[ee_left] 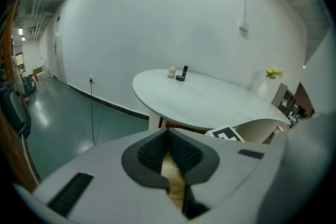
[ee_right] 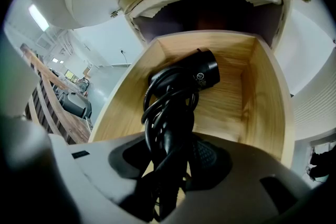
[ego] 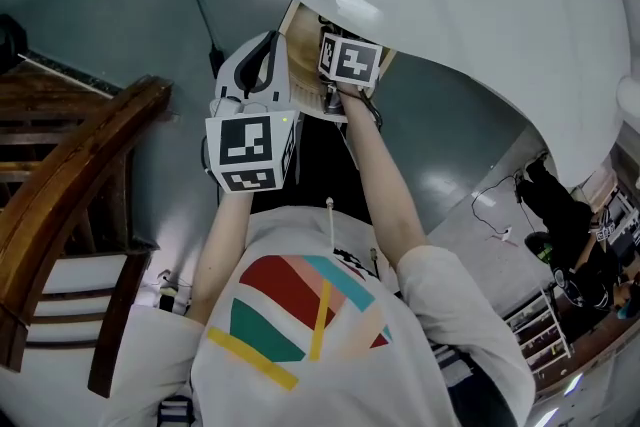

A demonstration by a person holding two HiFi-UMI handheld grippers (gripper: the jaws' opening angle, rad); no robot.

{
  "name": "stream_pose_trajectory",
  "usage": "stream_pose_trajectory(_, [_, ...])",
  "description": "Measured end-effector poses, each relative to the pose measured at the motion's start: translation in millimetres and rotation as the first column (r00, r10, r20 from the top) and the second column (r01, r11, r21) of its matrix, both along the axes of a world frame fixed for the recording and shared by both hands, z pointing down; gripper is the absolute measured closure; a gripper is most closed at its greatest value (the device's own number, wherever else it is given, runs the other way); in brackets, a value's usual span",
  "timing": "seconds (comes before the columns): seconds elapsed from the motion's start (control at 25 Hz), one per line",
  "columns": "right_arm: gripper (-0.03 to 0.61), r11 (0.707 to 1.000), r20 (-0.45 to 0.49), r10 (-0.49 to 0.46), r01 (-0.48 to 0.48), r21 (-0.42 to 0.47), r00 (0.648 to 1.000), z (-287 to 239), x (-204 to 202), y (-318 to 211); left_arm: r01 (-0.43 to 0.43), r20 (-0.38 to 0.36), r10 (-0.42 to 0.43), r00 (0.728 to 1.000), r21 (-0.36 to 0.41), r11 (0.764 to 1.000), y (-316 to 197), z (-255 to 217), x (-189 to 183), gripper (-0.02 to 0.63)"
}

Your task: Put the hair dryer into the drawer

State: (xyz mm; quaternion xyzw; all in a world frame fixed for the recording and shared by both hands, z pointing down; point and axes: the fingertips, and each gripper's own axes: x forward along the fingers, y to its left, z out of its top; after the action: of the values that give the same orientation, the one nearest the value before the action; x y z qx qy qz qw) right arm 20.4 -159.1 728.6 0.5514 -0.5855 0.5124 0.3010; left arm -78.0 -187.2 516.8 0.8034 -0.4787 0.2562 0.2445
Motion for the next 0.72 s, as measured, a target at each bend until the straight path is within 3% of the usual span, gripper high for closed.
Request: stream_pose_trajectory(0.72, [0.376,1.0,-0.03,0.02,-0.02,-0.003,0.999,-10.6,9.9,2.5,0.021,0.001,-0.021,1.0,0.025,0.999,17.6,-19.9,-6.5,0.592])
